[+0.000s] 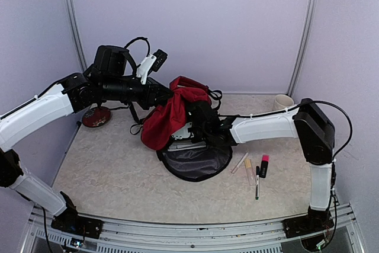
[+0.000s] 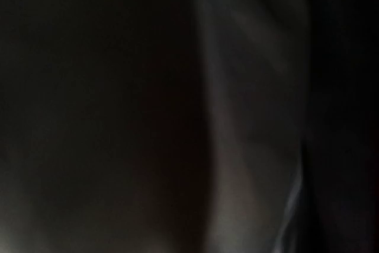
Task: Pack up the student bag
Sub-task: Place the pencil case in the largest pocket of the bag.
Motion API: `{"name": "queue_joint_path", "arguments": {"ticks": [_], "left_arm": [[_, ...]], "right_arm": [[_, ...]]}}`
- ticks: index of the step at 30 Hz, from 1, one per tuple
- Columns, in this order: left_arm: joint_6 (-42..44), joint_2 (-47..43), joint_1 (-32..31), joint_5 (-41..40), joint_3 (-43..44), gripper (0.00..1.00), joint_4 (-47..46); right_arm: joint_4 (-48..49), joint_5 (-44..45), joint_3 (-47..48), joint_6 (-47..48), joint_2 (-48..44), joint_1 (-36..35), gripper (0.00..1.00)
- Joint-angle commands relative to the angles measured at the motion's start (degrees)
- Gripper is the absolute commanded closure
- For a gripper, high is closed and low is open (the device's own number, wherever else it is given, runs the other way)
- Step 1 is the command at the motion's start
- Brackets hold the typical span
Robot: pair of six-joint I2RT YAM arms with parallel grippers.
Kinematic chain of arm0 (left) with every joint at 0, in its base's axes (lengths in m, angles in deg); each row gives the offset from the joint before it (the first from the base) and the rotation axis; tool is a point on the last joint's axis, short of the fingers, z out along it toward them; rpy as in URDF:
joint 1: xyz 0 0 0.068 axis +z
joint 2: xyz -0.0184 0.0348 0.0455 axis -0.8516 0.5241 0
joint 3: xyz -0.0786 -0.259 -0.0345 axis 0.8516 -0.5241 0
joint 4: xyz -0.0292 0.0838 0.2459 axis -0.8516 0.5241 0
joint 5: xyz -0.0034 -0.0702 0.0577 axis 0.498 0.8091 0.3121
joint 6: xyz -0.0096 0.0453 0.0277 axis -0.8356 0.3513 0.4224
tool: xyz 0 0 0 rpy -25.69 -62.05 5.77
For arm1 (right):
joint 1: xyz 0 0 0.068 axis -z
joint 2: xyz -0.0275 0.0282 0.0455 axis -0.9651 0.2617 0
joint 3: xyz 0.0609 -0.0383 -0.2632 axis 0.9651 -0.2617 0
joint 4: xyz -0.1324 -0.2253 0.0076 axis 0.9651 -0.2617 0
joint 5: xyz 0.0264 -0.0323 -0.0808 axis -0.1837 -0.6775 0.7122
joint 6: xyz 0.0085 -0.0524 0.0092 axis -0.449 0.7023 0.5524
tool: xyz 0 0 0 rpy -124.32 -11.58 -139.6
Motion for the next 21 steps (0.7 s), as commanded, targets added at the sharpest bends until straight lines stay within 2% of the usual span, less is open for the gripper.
{"name": "queue_joint_path", "arguments": {"ticks": [1,2,3,4,6,8,9,11,17,21], "left_arm": [[0.3,-2.2,-1.5,4.5,0.9,1.0,-5.5],[0.1,-2.3,-1.5,4.3,0.9,1.0,-5.6],[0.0,-2.4,-1.5,3.7,0.9,1.0,-5.7],[-0.1,-2.5,-1.4,3.2,0.8,1.0,-5.8],[-0.8,-2.5,-1.0,2.1,0.3,1.0,-6.4],[-2.1,-1.8,-0.2,1.2,0.5,1.0,-6.3],[-3.0,-1.2,0.6,1.1,0.9,1.0,-6.1],[-4.6,-0.2,1.9,0.8,1.3,1.0,-5.9],[-6.6,0.4,3.5,-0.2,1.1,1.0,-6.4],[-6.8,0.7,3.6,-0.2,1.0,1.0,-6.5]], "right_arm": [[3.9,8.6,8.9,-4.7,5.6,1.8,1.0],[5.0,9.7,9.1,-4.7,6.2,1.9,1.0],[6.2,10.7,8.9,-4.8,6.5,1.9,0.95],[6.2,11.5,8.7,-5.5,6.6,1.9,0.83],[4.2,11.4,7.4,-8.2,6.0,1.4,0.48],[5.1,10.9,4.0,-9.9,3.8,0.2,0.22],[6.4,10.9,2.0,-10.6,1.9,-0.9,0.03],[6.8,10.5,-0.8,-12.8,-0.7,-2.6,0.0],[7.8,8.1,-8.7,-17.9,-8.4,-8.0,0.0],[4.7,5.5,-11.4,-22.6,-12.3,-10.3,0.0]]}}
